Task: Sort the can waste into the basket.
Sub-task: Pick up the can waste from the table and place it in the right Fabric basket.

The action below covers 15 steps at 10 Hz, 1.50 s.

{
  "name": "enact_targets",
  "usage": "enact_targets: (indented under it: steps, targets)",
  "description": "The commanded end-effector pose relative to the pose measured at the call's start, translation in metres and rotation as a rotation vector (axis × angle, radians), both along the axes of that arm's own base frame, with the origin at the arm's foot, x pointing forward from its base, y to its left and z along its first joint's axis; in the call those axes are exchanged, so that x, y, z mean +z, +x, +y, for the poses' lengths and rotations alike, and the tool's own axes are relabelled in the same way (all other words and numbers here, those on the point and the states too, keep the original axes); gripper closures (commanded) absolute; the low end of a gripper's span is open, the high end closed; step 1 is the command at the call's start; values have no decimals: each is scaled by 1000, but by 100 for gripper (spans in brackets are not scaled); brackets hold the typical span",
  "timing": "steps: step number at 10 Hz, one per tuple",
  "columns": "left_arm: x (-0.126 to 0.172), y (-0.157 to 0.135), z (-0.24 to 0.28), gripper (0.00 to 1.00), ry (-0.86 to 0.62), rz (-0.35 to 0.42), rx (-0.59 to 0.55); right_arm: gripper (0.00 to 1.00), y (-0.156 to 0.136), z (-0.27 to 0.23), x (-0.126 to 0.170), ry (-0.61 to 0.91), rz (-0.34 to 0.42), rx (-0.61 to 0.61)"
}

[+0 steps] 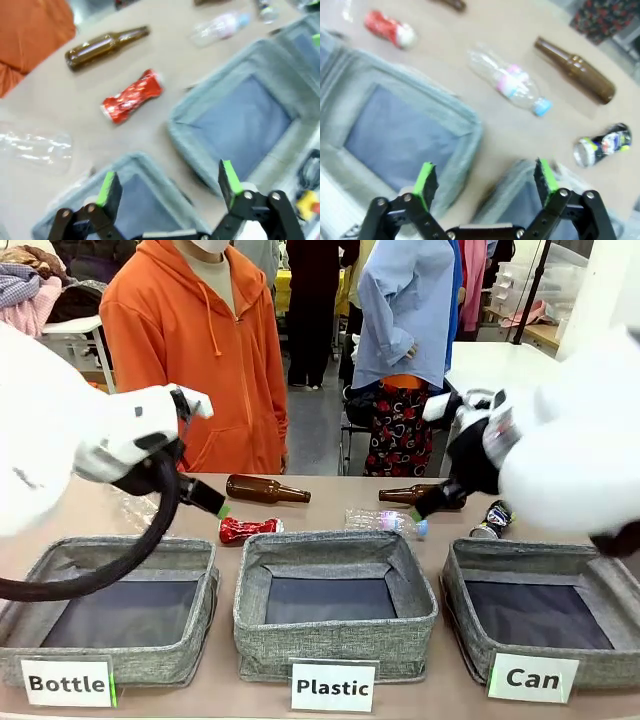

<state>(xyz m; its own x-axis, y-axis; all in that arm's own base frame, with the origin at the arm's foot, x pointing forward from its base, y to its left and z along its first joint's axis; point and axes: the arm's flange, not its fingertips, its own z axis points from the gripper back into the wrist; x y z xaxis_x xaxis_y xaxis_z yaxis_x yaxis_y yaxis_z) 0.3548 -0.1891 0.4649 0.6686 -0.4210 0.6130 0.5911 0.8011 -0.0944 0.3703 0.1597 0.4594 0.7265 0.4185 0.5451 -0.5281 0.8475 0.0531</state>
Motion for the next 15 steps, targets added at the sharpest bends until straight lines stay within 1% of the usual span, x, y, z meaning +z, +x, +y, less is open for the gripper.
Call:
enact_targets:
  steps: [1, 2, 3, 4, 5, 6, 7, 8, 9, 10, 11, 12, 13, 15]
  targets:
    - [36, -46, 57, 0, -70, 53, -18, 0, -21, -38, 53, 283, 107, 46]
    - [50, -66, 93, 0, -93, 37, -70, 0, -33, -68, 62, 454, 169, 91]
    - [52, -83, 143, 0, -167, 10, -168, 0, -42, -114, 62, 619, 184, 54]
    - [45, -99, 190, 0, -316, -5, -154, 0, -48, -157, 54, 742, 194, -6]
    - [32, -111, 238, 0, -492, -9, -95, 0, -53, -194, 40, 852, 202, -58]
    - [14, -106, 282, 0, -621, -17, -10, 0, -51, -228, 20, 955, 216, -140]
    - [-10, -93, 318, 0, -781, 17, 17, 0, -49, -262, -4, 1084, 239, -230]
    - [-34, -84, 336, 0, -885, 83, 94, 0, -51, -286, -25, 1189, 247, -299]
    - [-60, -80, 347, 0, -966, 147, 160, 0, -55, -302, -41, 1260, 260, -350]
    - [-79, -73, 358, 0, -1012, 179, 201, 0, -57, -312, -51, 1303, 254, -398]
    - [-82, -64, 353, 0, -1038, 205, 230, 0, -54, -316, -55, 1314, 235, -437]
    - [-76, -61, 346, 0, -1026, 211, 264, 0, -52, -313, -55, 1303, 229, -449]
    - [-76, -70, 401, 0, -1014, 196, 228, 0, -48, -344, -53, 1310, 271, -443]
    - [-76, -70, 401, 0, -1014, 196, 228, 0, -48, -344, -53, 1310, 271, -443]
